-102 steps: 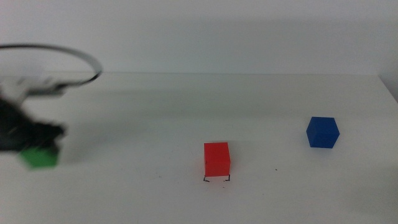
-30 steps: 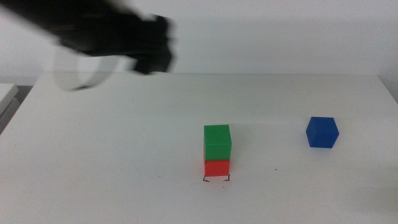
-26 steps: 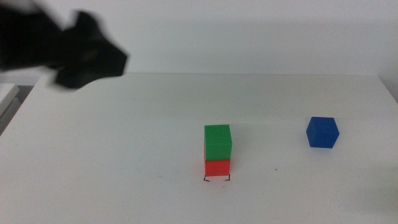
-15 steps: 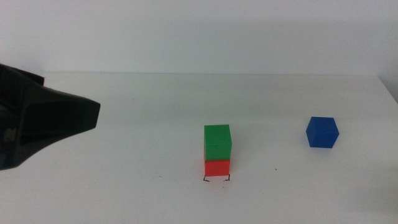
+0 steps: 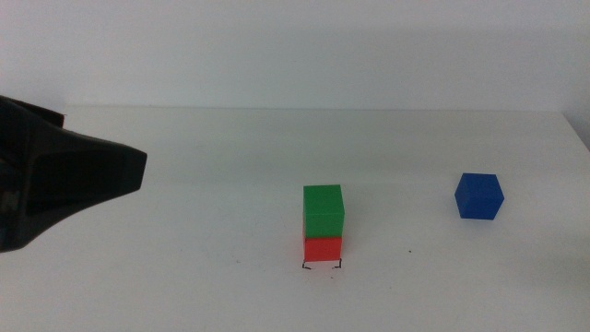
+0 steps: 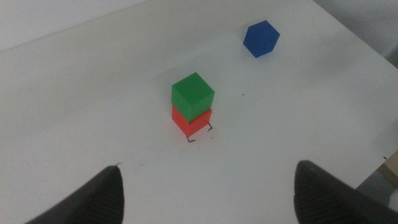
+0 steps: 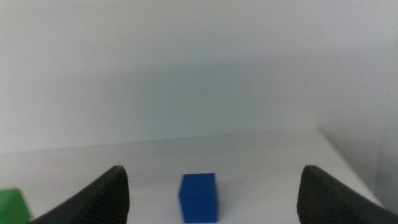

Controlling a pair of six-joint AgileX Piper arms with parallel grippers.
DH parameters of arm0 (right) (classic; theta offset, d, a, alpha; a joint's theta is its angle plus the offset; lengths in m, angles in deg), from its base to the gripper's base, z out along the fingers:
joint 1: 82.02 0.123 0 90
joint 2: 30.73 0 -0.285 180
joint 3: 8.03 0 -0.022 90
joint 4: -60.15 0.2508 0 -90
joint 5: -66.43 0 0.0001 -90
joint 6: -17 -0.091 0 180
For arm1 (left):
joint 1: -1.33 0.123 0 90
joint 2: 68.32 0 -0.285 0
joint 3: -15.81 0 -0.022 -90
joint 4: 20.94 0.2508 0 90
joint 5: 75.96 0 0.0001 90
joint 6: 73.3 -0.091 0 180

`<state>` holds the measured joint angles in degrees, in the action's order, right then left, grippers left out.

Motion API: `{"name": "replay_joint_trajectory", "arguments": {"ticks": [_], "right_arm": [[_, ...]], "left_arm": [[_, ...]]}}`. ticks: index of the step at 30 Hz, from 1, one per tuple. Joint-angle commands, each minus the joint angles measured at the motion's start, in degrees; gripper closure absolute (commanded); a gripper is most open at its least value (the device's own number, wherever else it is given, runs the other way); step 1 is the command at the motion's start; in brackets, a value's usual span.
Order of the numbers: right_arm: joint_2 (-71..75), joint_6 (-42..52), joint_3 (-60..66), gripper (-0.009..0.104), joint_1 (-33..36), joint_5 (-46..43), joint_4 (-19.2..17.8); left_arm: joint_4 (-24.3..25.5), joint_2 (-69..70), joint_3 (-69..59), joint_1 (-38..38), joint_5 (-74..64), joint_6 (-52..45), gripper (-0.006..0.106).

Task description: Stack red cubes first, then green, then blue cubes in a specific spot.

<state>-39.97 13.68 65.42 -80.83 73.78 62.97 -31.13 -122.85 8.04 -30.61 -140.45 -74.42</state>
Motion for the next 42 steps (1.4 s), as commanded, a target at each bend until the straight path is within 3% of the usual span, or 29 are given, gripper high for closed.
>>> {"name": "replay_joint_trajectory", "arguments": {"ticks": [1,6,9,12,15,19,21,27,32,42], "right_arm": [[-4.1,-3.1,-6.8,0.002,-0.2,5.4,0.6],[-26.9,-2.3,-28.3,0.002,0.2,26.3,4.0],[-37.6,-2.4,-37.2,0.002,0.2,34.1,4.2],[-45.8,-4.0,-43.3,0.002,0.2,38.1,4.4],[-52.8,-3.9,-45.1,0.002,0.2,36.7,7.6],[-62.9,3.3,-48.0,0.002,0.2,32.6,9.8],[-68.7,3.3,-51.4,0.002,0.5,34.1,8.1],[-86.7,-6.2,-63.6,0.002,4.6,38.6,-4.7],[-98.4,-6.4,-71.1,0.002,7.0,41.4,-5.1],[-111.5,-11.9,-77.2,0.002,7.4,36.8,-8.1]], "left_arm": [[-0.3,0.2,-0.2,0.2,0.3,0.1,0.007],[-0.3,0.2,-0.2,0.2,1.0,0.1,0.007],[-0.3,0.2,-0.2,0.2,1.0,0.1,0.007],[-0.3,0.2,-0.2,0.2,1.0,0.1,0.007],[-0.3,0.2,-0.2,0.2,1.0,0.1,0.007],[-0.3,0.2,-0.2,0.2,1.0,0.1,0.007],[-0.3,0.2,-0.2,0.2,1.0,0.1,0.007],[-0.3,0.2,-0.2,0.2,0.9,0.1,0.007],[-0.3,0.2,-0.2,0.2,0.9,-0.2,0.007],[-0.3,0.2,-0.2,0.2,0.9,-0.2,0.007]]}}
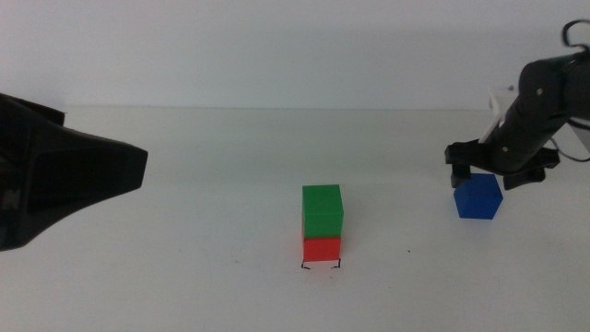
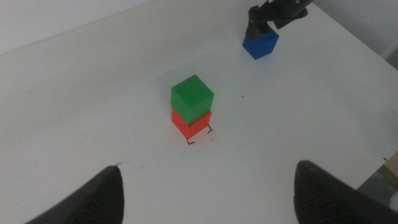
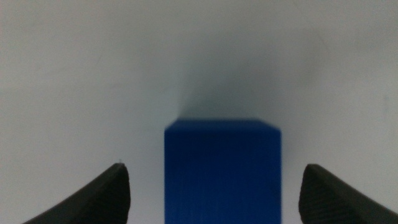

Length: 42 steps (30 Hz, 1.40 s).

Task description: Stack red cubes first, then green, then blue cubes in a specific spot.

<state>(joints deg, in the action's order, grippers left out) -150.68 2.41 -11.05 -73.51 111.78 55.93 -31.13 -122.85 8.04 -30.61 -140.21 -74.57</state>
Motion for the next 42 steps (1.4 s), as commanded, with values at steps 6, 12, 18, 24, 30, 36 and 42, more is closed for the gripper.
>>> {"name": "replay_joint_trajectory", "arguments": {"ticks": [6,12,18,24,30,36,42], "right_arm": [[-3.6,-1.0,-0.7,0.037,0.1,-5.0,-3.4],[-0.4,-0.9,-3.6,0.087,2.7,1.2,-3.4],[4.6,-12.1,-15.1,0.087,15.5,20.6,-6.7],[2.0,-22.0,-27.1,0.087,30.4,24.6,-14.1],[-0.4,-27.1,-27.9,0.087,35.7,24.6,-13.4],[-2.6,-29.3,-27.9,0.087,37.3,24.6,-14.1],[-4.3,-29.6,-27.9,0.087,36.8,24.6,-14.7]], "left_arm": [[-0.3,0.2,-0.2,0.2,0.9,0.0,0.007],[-0.3,0.2,-0.2,0.2,0.9,0.0,0.007],[-0.3,0.2,-0.2,0.2,0.9,0.0,0.007],[-0.3,0.2,-0.2,0.2,0.8,0.0,0.007],[-0.3,0.2,-0.2,0.2,0.8,0.0,0.007],[-0.3,0.2,-0.2,0.2,0.8,0.0,0.007],[-0.3,0.2,-0.2,0.2,0.9,0.0,0.007]]}}
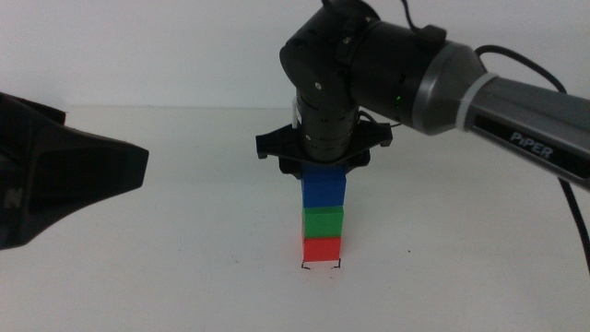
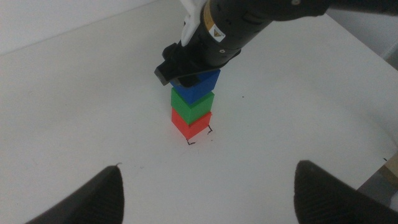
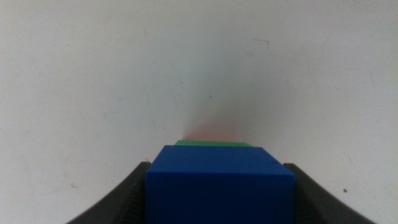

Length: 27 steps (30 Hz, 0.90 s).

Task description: Stack red cubes first, then green, then blue cubes in a specific spot.

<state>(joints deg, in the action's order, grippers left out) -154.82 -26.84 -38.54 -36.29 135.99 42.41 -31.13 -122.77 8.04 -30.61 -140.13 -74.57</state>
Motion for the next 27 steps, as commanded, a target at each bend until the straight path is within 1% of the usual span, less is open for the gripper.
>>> {"name": "replay_joint_trajectory", "arguments": {"ticks": [1,9,12,13,15,16,20,24,27], "right_arm": [[-0.5,-0.3,-0.4,0.087,-0.6,0.4,-1.2],[-2.0,-0.3,-0.4,0.087,-1.1,0.4,-1.1],[-2.9,-0.3,-0.4,0.086,-1.1,0.4,-0.1],[-3.0,-0.1,-0.4,0.084,-1.1,0.4,0.2],[-3.1,-0.1,-0.4,0.077,-1.1,0.4,0.5],[-3.2,-0.1,-0.4,0.050,-1.1,0.4,0.5],[-3.4,-0.1,-0.4,0.003,-1.1,0.4,-0.3],[1.6,0.4,0.1,0.003,-1.8,0.4,-0.5],[10.6,1.9,5.8,0.003,-4.1,0.4,-0.1]], "left_arm": [[-0.3,0.1,-0.2,0.2,0.8,0.0,0.007],[-0.3,0.1,-0.2,0.2,0.8,0.0,0.007],[-0.3,0.1,-0.2,0.2,0.8,0.0,0.007],[-0.3,0.1,-0.2,0.2,0.7,0.0,0.007],[-0.3,0.1,-0.2,0.2,0.7,0.0,0.007],[-0.3,0.1,-0.2,0.2,0.7,0.0,0.007],[-0.3,0.1,-0.2,0.2,0.7,-0.3,0.007],[-0.3,0.1,-0.2,0.2,0.7,-0.3,0.007],[-0.3,0.1,-0.2,0.2,0.7,-0.3,0.007]]}}
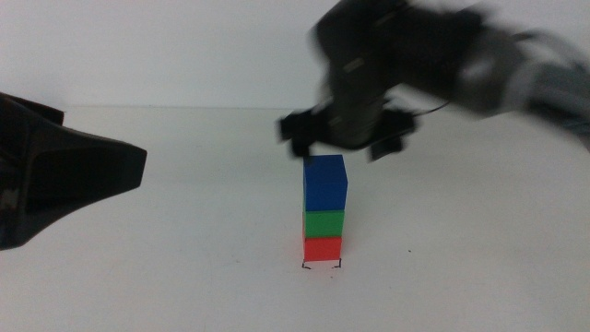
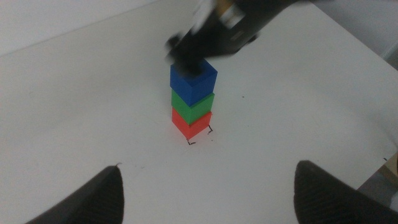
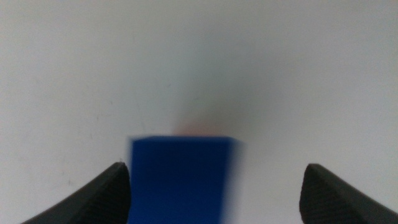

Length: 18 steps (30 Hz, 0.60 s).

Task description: Stack red cubes first, then green, then blue cubes in a specific spot.

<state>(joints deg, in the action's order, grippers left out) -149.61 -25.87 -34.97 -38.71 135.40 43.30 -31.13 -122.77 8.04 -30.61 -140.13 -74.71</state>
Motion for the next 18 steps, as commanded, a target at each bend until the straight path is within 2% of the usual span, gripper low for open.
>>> {"name": "replay_joint_trajectory", "arguments": {"ticks": [1,4,7,13,16,18], "right_arm": [[8.5,1.9,5.0,0.003,-2.6,1.0,-0.9],[22.2,2.6,16.8,0.003,-7.0,0.6,-1.8],[35.0,8.5,29.2,0.003,-12.3,-6.3,-1.2],[53.7,25.8,51.4,0.003,-26.9,-22.3,6.4],[59.0,32.7,57.7,0.003,-31.6,-29.1,13.3],[61.0,36.8,60.3,0.003,-32.7,-33.2,16.4]], "left_arm": [[-0.3,0.1,-0.2,0.2,0.7,-0.1,0.007],[-0.3,0.1,-0.2,0.2,0.8,-0.1,0.007],[-0.3,0.1,-0.2,0.2,0.8,-0.1,0.007],[-0.3,0.1,-0.2,0.2,0.8,-0.1,0.007],[-0.3,0.1,-0.2,0.2,0.8,-0.1,0.007],[-0.3,0.1,-0.2,0.2,0.8,-0.1,0.007]]}}
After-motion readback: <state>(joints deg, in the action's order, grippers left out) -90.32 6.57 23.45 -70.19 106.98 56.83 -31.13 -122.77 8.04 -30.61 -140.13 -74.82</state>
